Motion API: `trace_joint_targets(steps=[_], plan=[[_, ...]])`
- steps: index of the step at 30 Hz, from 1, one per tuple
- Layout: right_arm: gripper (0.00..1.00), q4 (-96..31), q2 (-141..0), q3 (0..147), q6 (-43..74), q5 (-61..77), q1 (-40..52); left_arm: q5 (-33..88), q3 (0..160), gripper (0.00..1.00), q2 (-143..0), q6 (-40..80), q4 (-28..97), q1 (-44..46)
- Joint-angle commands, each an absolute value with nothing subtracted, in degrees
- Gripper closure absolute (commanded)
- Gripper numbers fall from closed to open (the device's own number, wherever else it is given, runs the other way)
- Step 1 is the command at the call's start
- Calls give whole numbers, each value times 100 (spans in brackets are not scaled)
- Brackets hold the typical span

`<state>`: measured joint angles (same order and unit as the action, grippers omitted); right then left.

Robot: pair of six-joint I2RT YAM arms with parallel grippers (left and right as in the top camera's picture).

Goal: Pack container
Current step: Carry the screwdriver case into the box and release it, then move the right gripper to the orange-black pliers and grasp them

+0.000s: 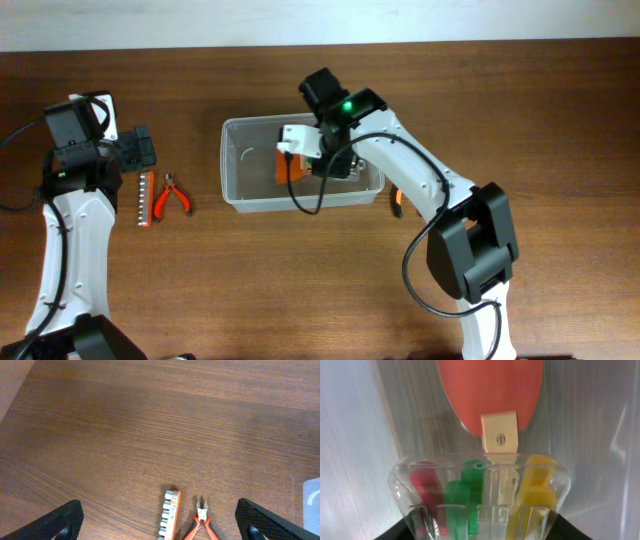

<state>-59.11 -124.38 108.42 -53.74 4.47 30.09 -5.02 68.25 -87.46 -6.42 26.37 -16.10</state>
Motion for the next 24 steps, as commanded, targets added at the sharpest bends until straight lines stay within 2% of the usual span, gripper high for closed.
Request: trace_joint_targets(steps=[1,3,4,5,10,15,21,24], plan=[[40,-5924,-12431,10805,-5502,613,2950,-565,6943,1,-8766,-735,2624,-1629],[33,-5913,-12372,10849,-5304,506,3000,-565,6943,1,-8766,-735,2624,-1629],[10,-5907,-12337,10899,-5146,460,3026,-565,6943,1,-8766,-735,2624,-1629],[1,-5911,-12315,10975,-5006,419,3044,-565,6943,1,-8766,-735,2624,-1629],[1,-6090,-12127,11655,-4237,156,3068,-565,6943,1,-8766,-735,2624,-1629],[1,-6567,-11898,12748,-2908,-137,2902,-565,6943,1,-8766,-735,2624,-1629],[2,-7725,-11826,13926,-1885,-115,2222,-565,6943,1,-8766,-735,2624,-1629],[2,-7988,-11817,13983,-875,-110,1614,-565,6943,1,-8766,-735,2624,-1629]])
